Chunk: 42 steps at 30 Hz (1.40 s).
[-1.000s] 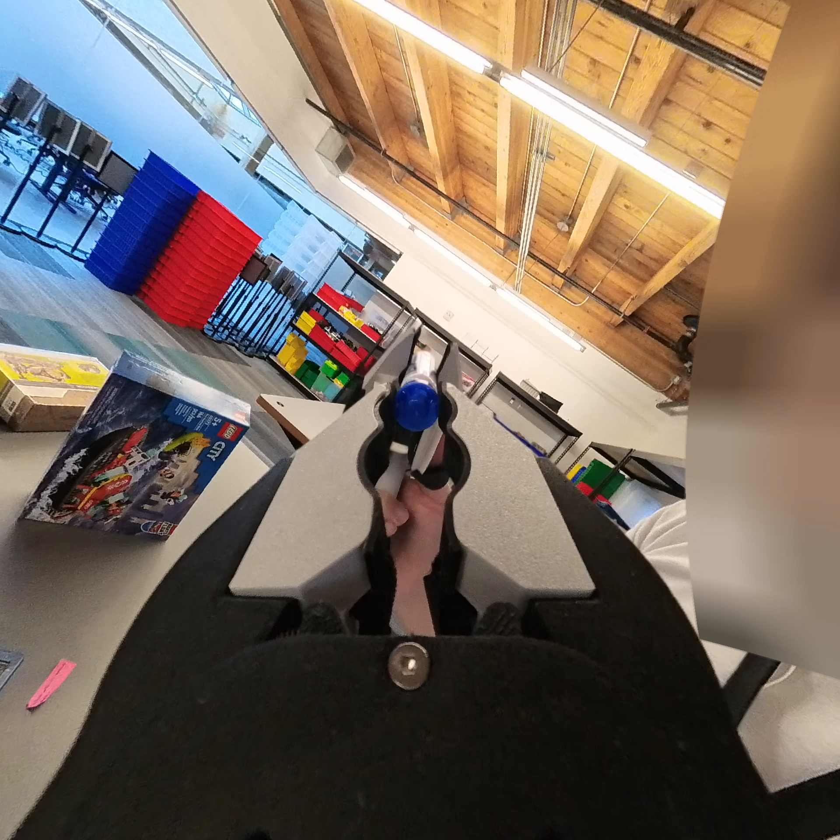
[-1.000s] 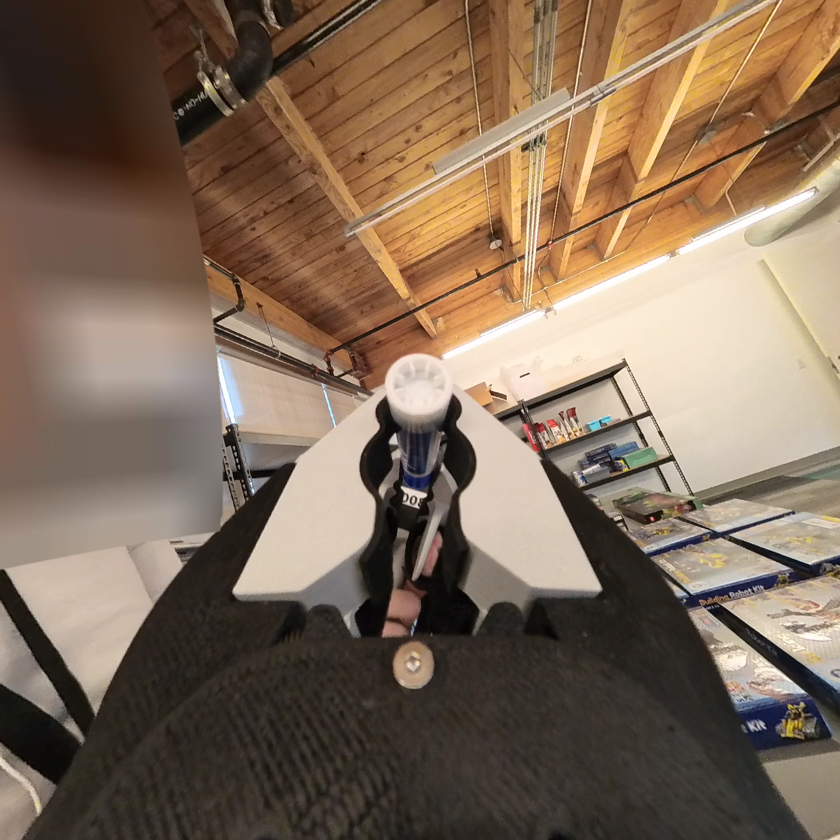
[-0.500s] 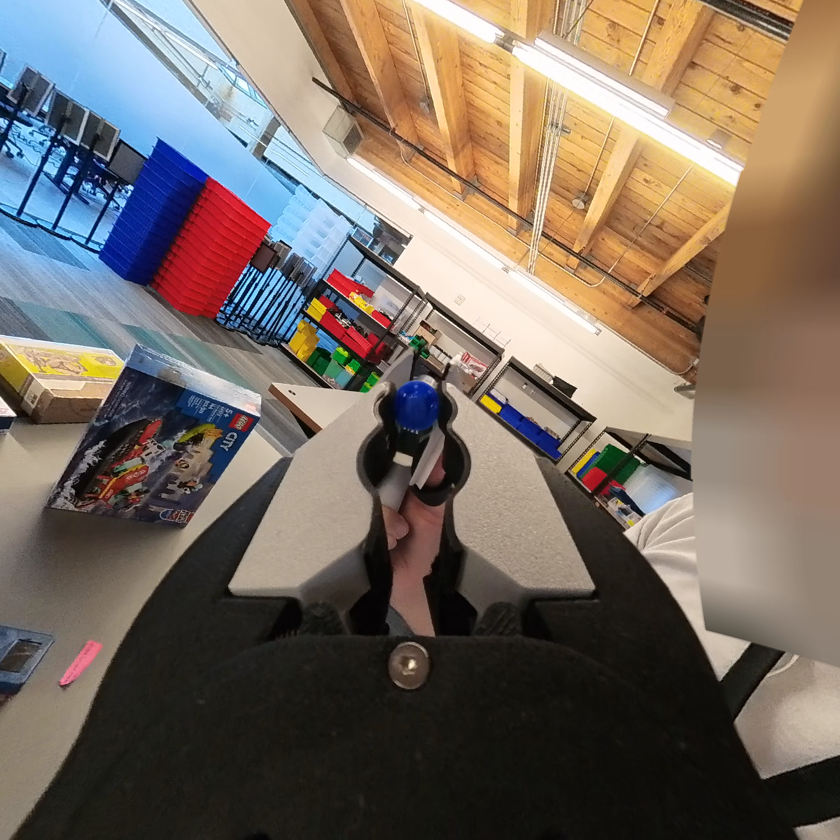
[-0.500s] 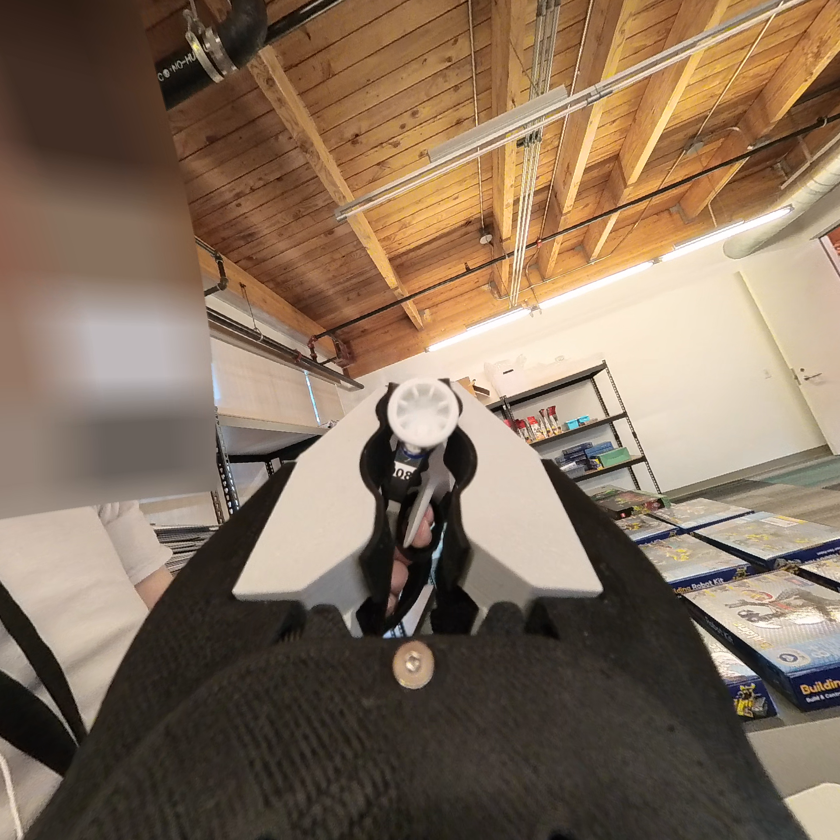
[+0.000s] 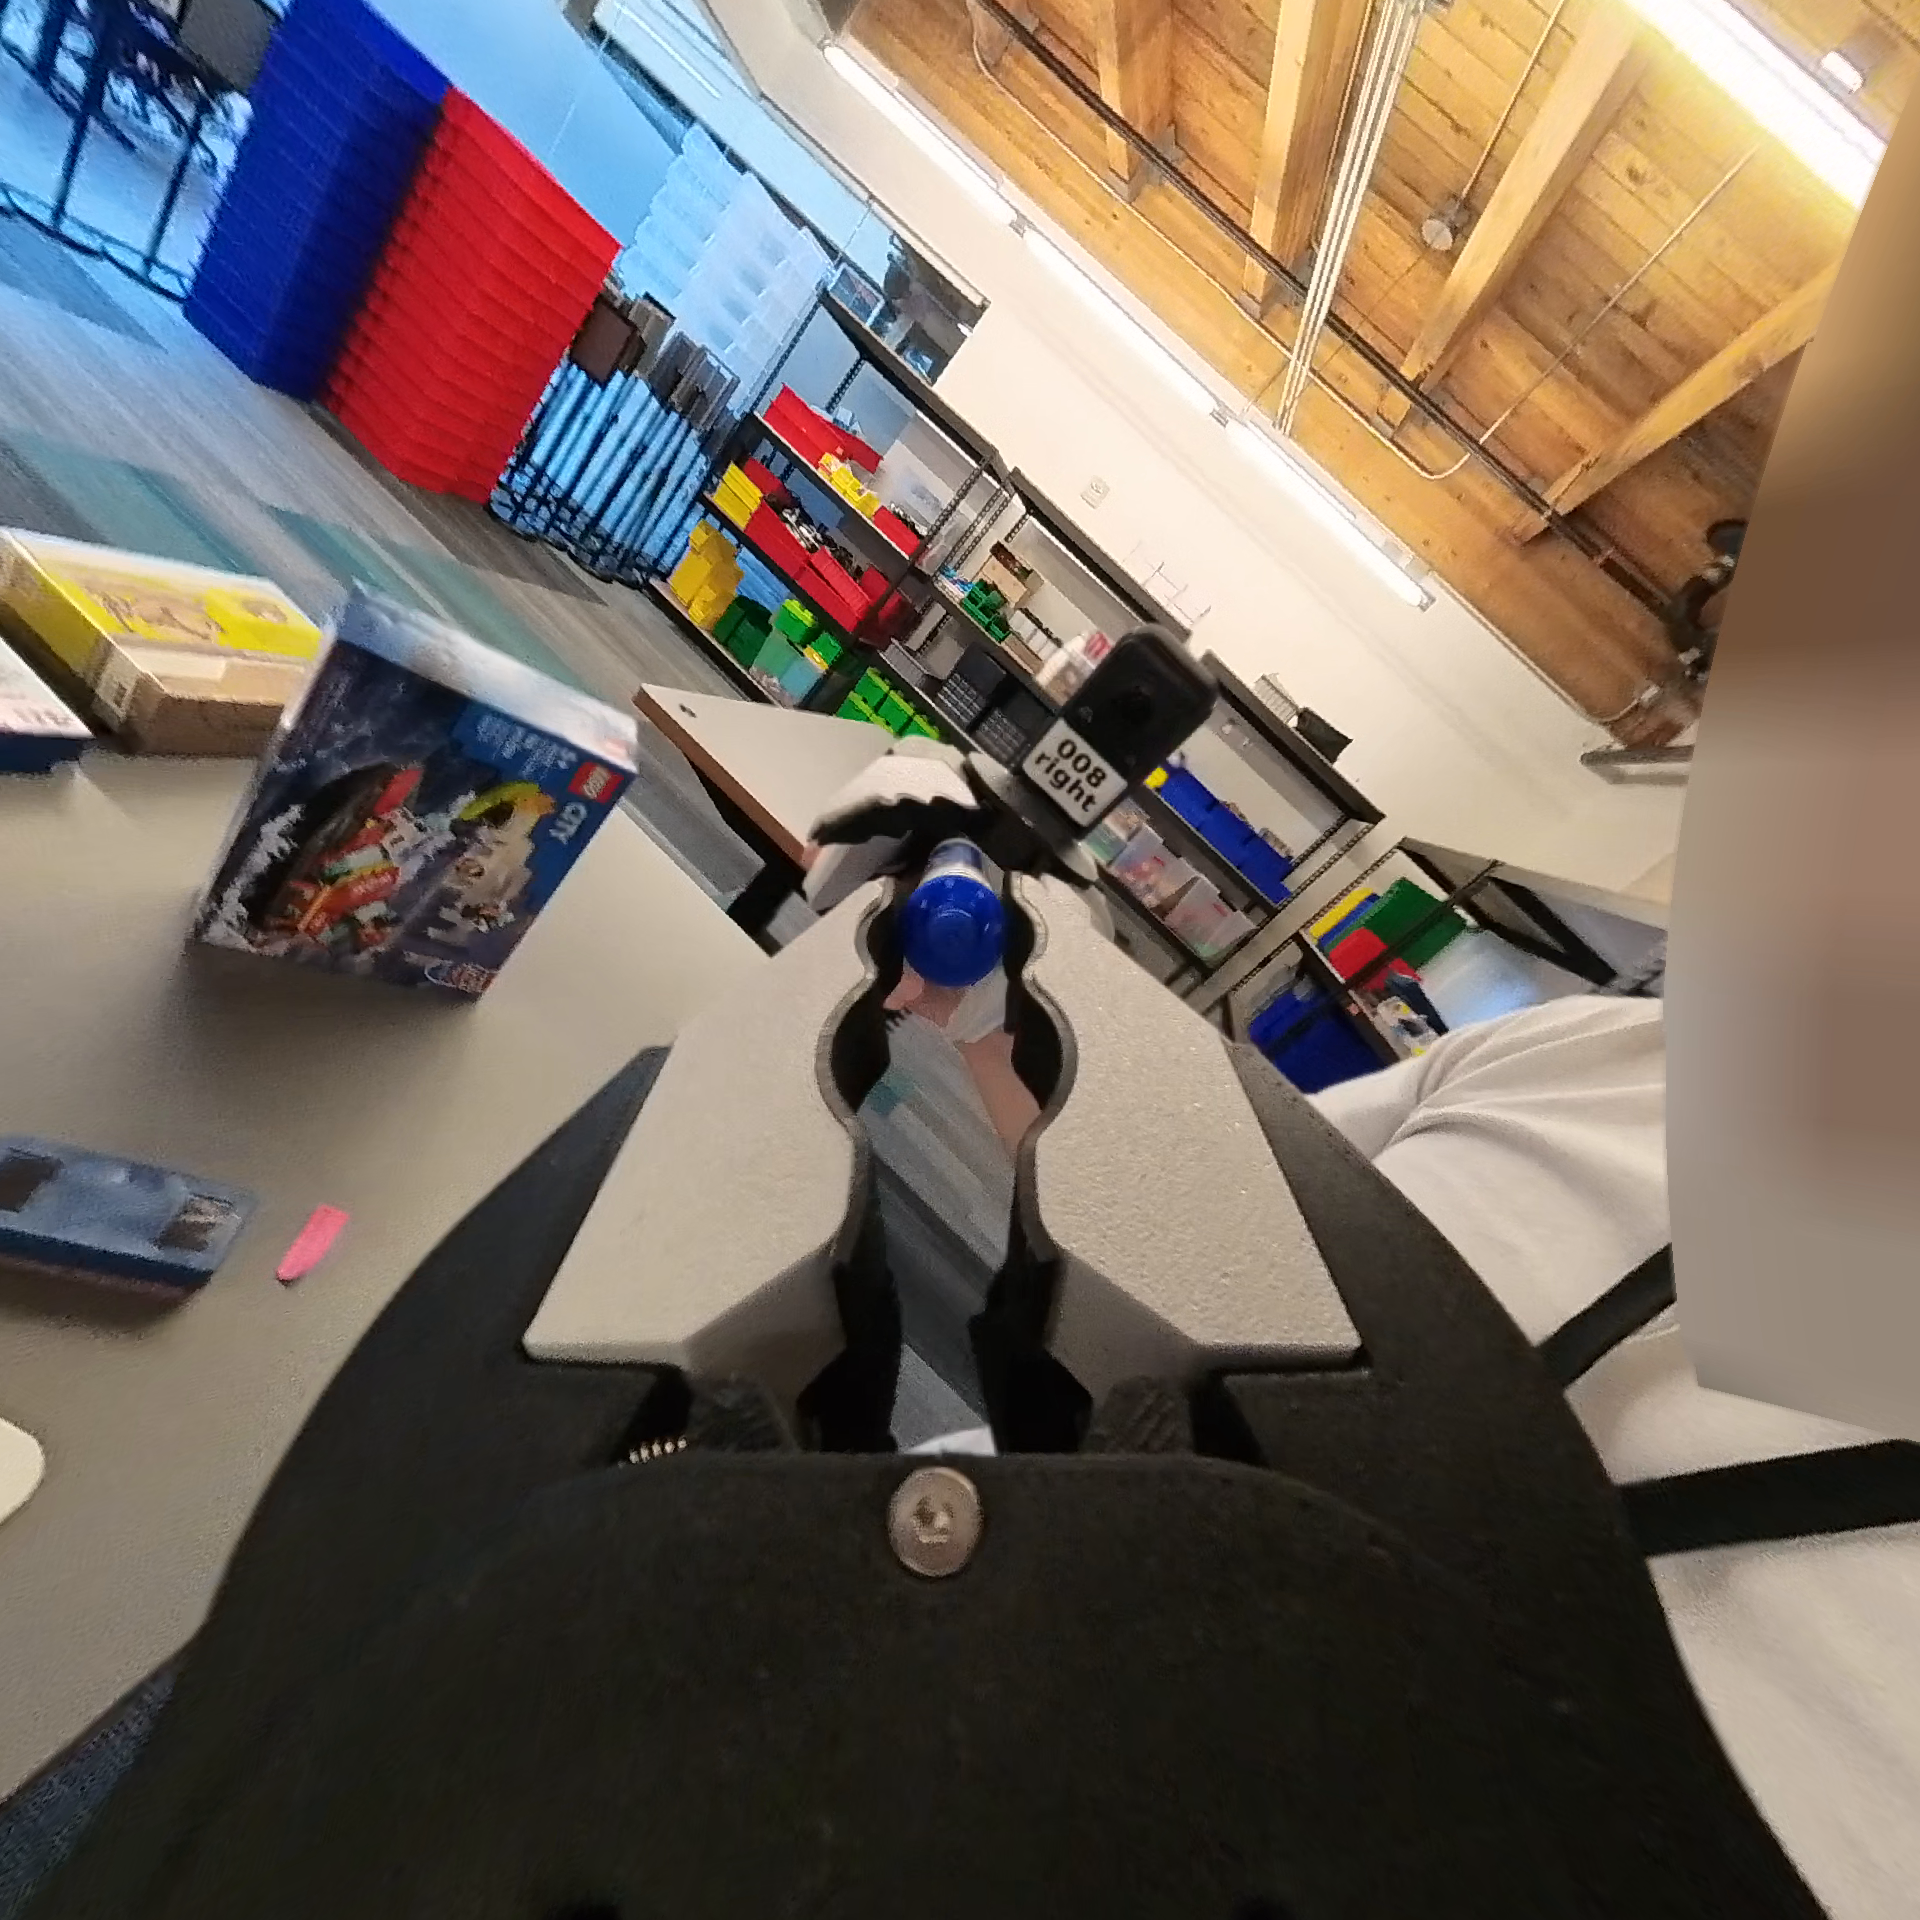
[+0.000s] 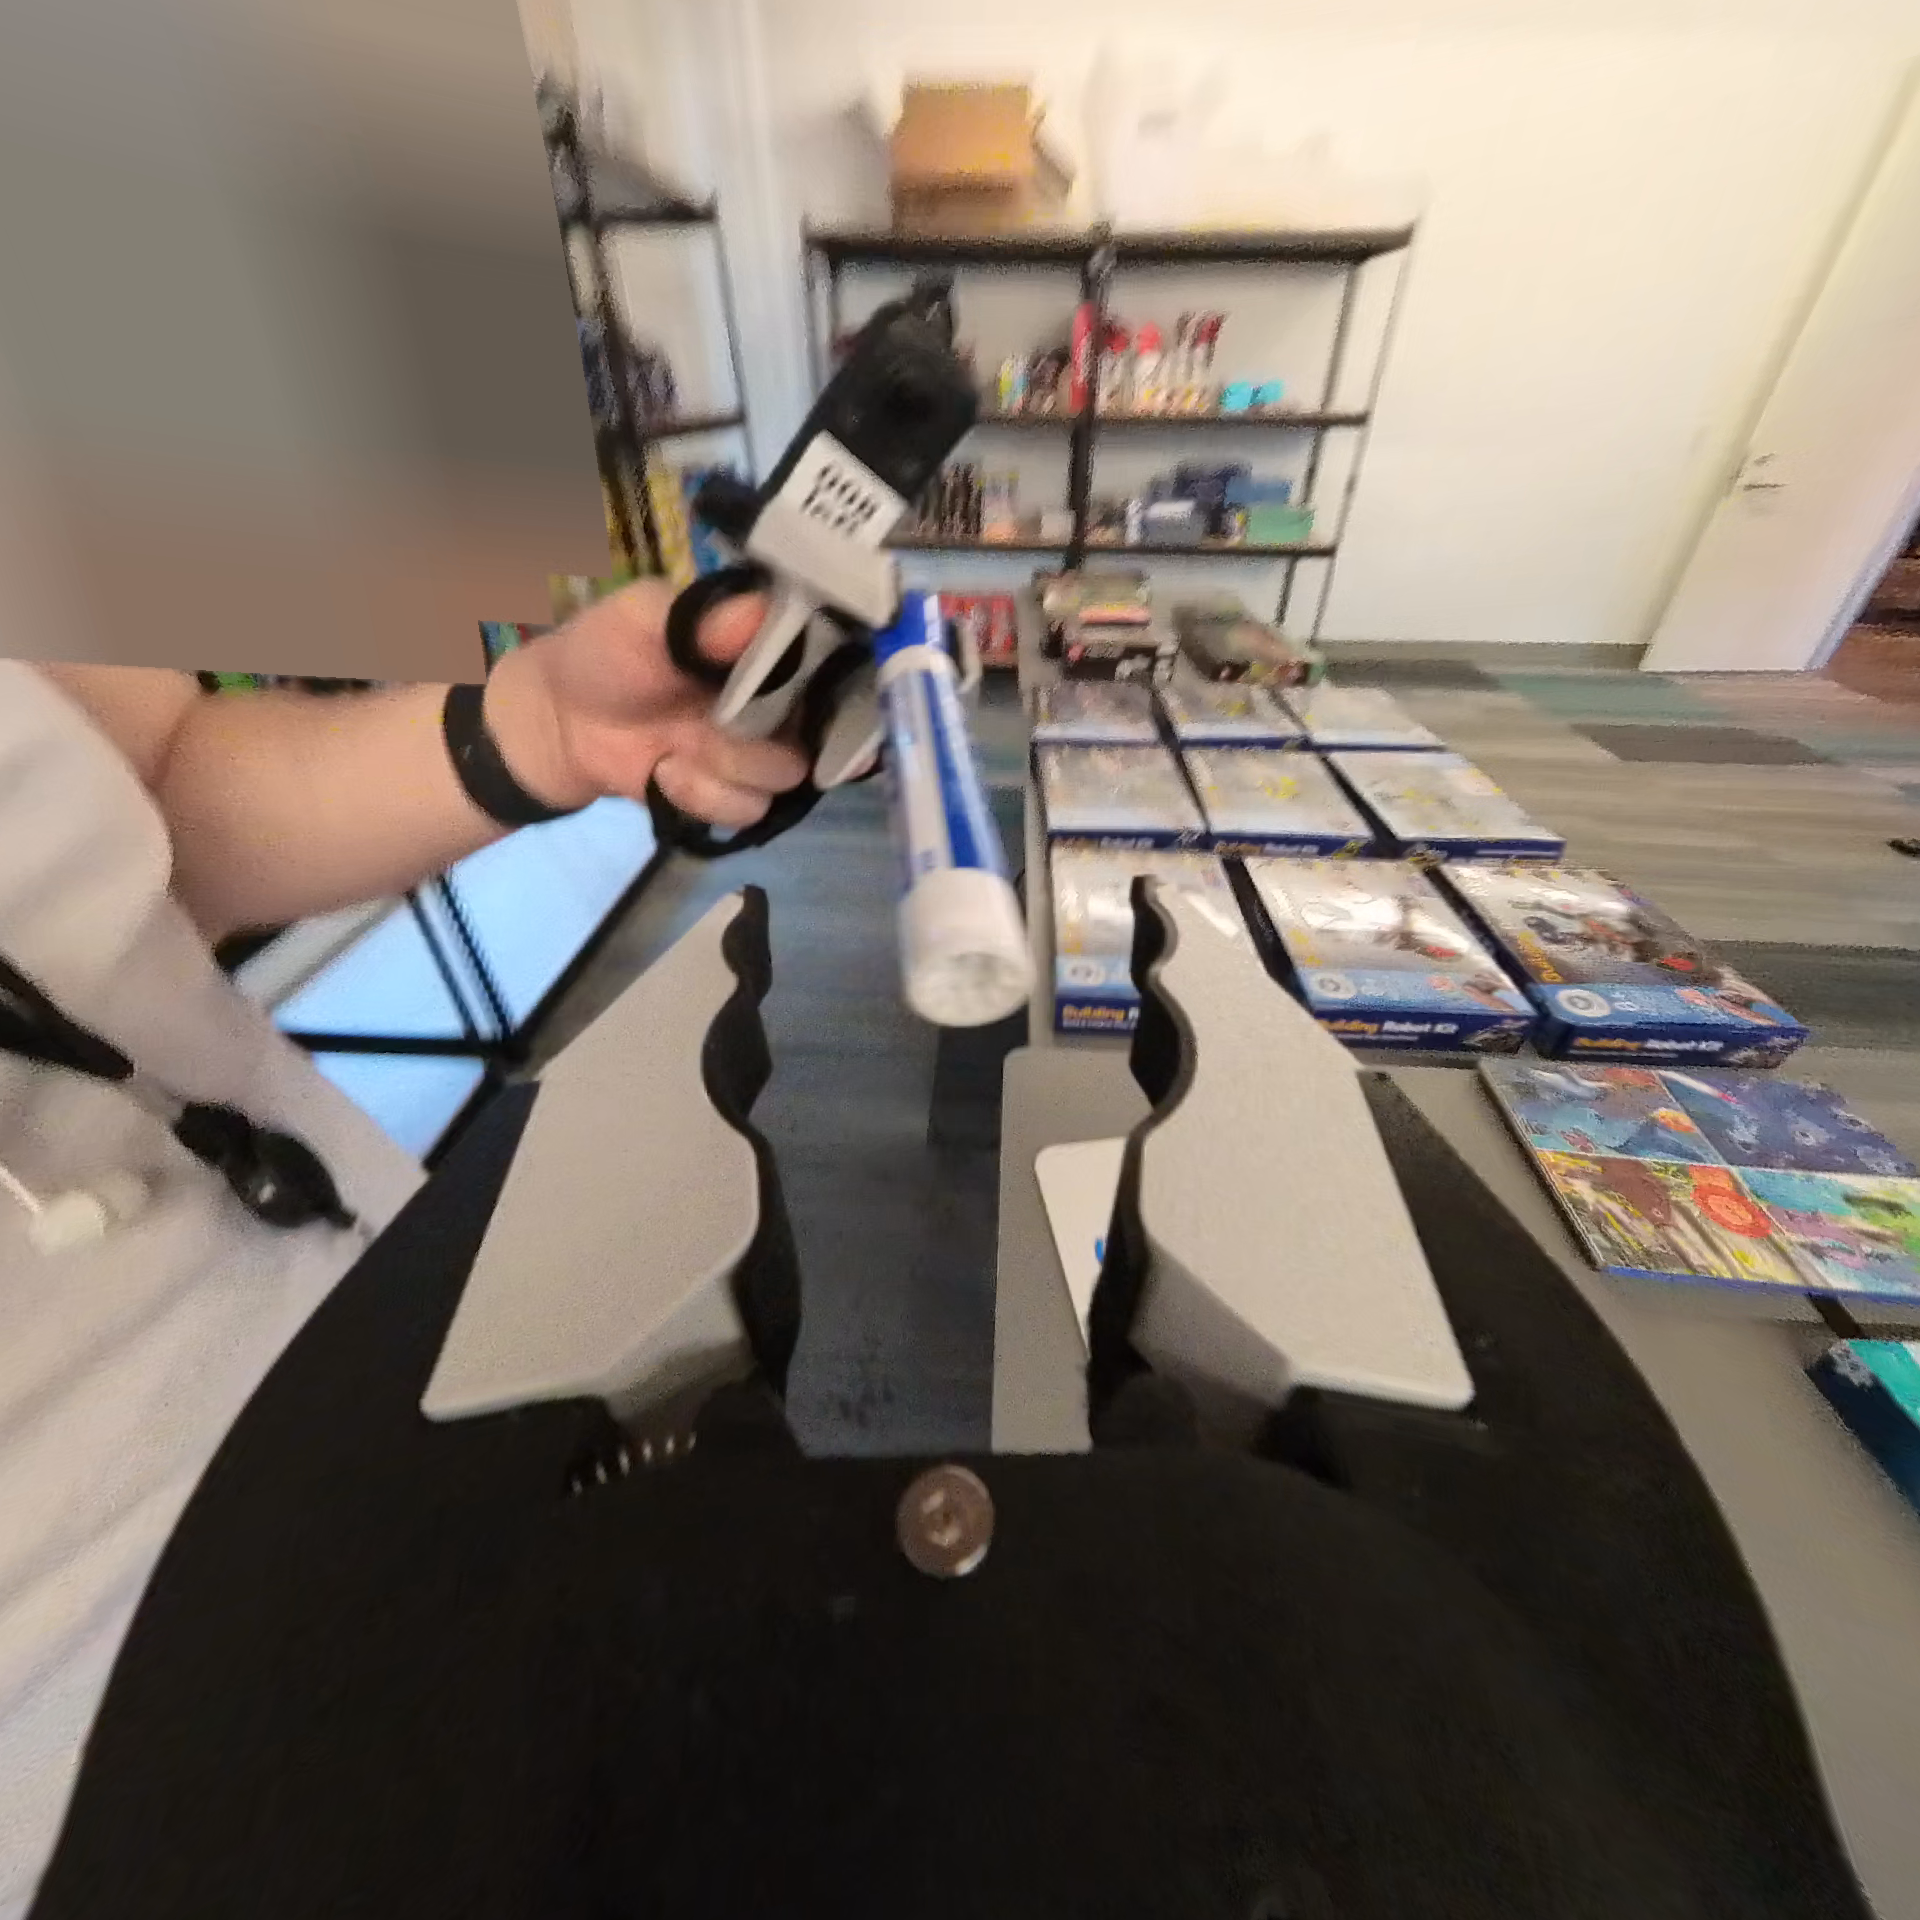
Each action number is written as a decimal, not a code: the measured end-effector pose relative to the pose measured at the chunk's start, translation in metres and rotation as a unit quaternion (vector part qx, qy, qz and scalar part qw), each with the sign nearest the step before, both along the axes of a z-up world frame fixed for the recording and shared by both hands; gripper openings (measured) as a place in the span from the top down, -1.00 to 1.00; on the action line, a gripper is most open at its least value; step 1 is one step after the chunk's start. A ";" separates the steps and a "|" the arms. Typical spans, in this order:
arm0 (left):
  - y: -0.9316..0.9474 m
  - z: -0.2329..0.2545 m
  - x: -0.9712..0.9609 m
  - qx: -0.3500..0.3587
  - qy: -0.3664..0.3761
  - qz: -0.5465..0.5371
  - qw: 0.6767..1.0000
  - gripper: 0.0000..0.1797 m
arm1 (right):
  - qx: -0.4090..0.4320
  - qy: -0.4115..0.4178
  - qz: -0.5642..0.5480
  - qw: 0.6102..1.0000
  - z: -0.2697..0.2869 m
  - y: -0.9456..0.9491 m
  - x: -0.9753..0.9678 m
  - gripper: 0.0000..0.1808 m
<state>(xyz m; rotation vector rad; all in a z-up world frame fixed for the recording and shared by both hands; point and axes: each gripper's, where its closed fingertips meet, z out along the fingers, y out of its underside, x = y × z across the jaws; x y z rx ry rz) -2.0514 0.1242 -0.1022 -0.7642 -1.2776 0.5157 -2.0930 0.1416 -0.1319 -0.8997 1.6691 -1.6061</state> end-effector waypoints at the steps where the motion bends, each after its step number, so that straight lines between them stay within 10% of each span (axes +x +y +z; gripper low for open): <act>1: 0.002 -0.004 0.000 0.008 -0.002 -0.007 1.000 0.82 | 0.001 0.009 0.012 1.000 -0.005 0.003 0.007 0.24; 7: 0.005 -0.010 0.000 0.049 0.014 -0.025 0.998 0.82 | -0.017 -0.071 0.033 0.997 0.005 0.005 0.016 0.81; 30: 0.008 -0.014 -0.012 0.084 0.031 -0.029 0.996 0.82 | -0.046 -0.068 0.017 0.996 0.008 0.007 0.007 0.81; 36: 0.009 -0.009 0.001 -0.001 0.025 -0.043 0.999 0.67 | -0.034 -0.102 0.034 0.994 0.011 0.016 0.004 0.81; 42: 0.027 -0.013 0.023 -0.142 0.001 -0.068 0.988 1.00 | 0.023 -0.205 0.091 0.974 0.011 0.033 -0.001 0.81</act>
